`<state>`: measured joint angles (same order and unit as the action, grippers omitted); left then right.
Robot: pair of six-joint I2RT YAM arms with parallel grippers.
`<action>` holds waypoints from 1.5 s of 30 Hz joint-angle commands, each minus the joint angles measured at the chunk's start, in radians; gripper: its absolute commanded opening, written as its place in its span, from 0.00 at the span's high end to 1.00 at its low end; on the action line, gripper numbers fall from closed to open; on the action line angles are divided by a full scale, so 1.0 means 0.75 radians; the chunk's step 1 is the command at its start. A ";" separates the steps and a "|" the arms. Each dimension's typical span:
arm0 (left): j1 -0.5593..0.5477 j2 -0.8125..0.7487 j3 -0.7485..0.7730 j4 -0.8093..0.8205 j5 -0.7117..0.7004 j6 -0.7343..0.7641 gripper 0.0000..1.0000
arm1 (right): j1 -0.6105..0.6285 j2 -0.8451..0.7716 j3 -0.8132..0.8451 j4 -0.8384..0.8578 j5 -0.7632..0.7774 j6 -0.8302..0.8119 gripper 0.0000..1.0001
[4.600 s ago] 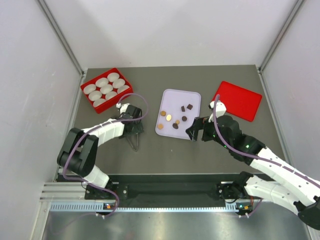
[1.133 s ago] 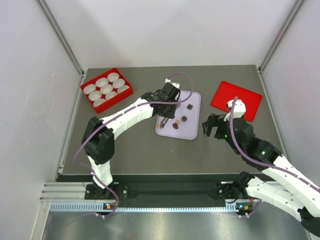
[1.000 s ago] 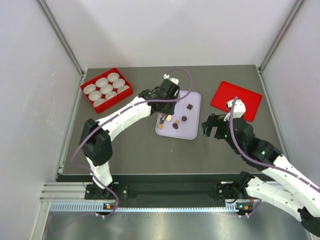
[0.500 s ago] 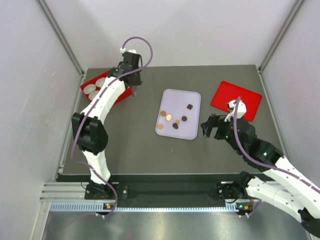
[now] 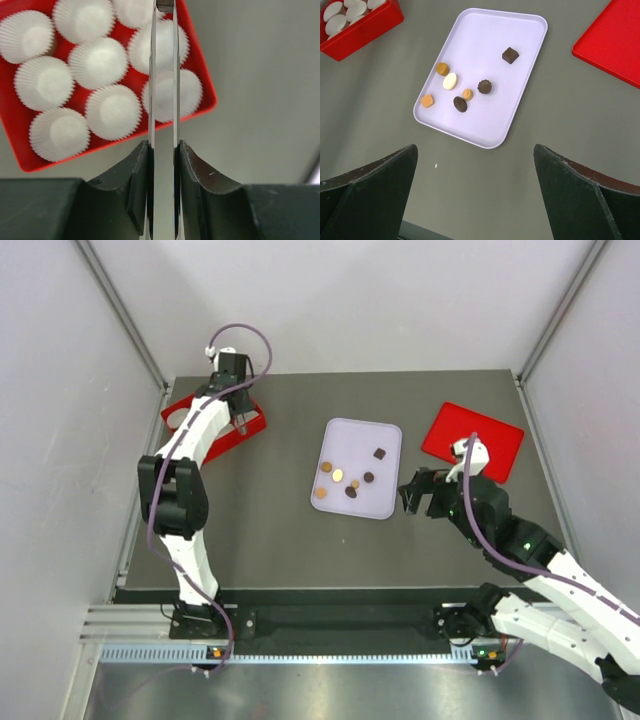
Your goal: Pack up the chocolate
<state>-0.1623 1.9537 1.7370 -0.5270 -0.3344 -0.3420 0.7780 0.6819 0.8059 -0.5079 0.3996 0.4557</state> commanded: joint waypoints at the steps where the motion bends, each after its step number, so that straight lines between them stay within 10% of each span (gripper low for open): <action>1: 0.047 -0.014 -0.003 0.165 -0.045 -0.012 0.77 | 0.006 0.011 0.007 0.072 0.013 -0.031 0.00; 45: 0.163 0.124 0.052 0.230 0.086 0.119 0.58 | 0.006 0.163 0.026 0.160 0.007 -0.014 0.00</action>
<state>-0.0448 2.0953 1.7451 -0.4088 -0.2852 -0.2695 0.7780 0.8257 0.8059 -0.4339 0.3988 0.4450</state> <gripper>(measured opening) 0.417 0.996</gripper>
